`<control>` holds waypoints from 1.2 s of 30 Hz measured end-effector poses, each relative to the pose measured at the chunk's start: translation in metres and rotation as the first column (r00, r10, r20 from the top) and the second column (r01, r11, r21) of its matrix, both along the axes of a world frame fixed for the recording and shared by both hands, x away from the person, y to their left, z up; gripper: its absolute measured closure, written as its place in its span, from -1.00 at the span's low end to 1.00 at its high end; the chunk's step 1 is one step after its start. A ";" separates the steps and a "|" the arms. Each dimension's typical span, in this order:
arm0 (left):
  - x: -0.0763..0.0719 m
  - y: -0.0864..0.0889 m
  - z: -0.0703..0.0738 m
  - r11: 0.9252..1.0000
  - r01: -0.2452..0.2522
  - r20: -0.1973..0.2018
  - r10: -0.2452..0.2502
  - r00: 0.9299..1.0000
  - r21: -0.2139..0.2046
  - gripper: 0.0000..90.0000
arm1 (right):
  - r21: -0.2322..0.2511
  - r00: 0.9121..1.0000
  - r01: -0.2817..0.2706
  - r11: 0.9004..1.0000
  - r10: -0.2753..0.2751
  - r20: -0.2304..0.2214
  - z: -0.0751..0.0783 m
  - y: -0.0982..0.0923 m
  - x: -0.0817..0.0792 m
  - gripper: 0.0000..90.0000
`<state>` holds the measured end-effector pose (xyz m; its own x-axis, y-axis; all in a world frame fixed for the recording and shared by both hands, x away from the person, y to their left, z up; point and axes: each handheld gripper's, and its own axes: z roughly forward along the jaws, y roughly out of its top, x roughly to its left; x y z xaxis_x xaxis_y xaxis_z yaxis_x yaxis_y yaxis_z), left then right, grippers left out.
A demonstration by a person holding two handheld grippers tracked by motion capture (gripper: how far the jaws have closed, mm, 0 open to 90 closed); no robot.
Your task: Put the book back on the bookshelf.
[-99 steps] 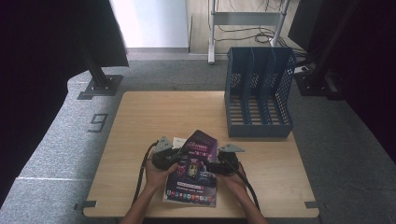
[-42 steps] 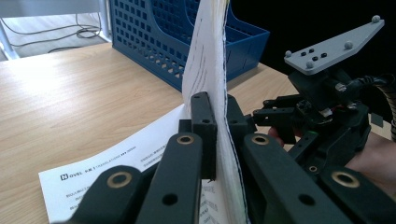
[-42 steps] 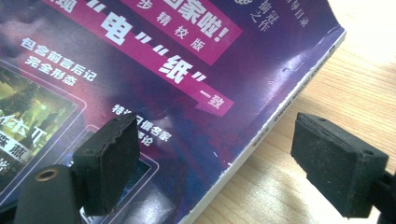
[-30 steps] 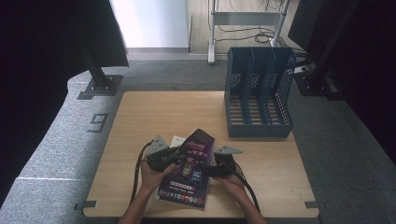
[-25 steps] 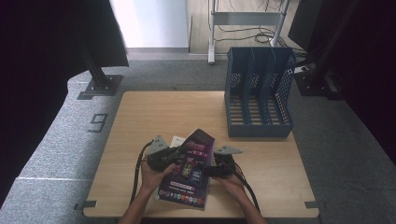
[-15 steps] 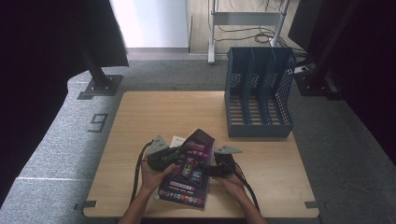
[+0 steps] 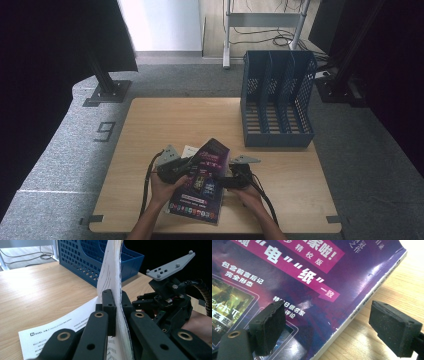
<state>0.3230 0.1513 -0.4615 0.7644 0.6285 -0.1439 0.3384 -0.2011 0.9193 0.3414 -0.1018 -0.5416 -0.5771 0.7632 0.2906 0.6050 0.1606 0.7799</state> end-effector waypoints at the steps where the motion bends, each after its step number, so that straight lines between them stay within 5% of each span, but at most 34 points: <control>1: 0.000 0.000 0.000 1.000 0.000 -0.001 0.000 1.000 0.001 0.95 | 0.004 1.000 -0.008 1.000 0.008 -0.006 -0.001 0.001 0.000 -0.70; 36: -0.002 0.002 0.005 1.000 0.013 0.004 -0.013 1.000 -0.002 0.94 | 0.064 0.999 -0.039 0.997 0.042 -0.033 -0.003 0.002 0.001 -0.66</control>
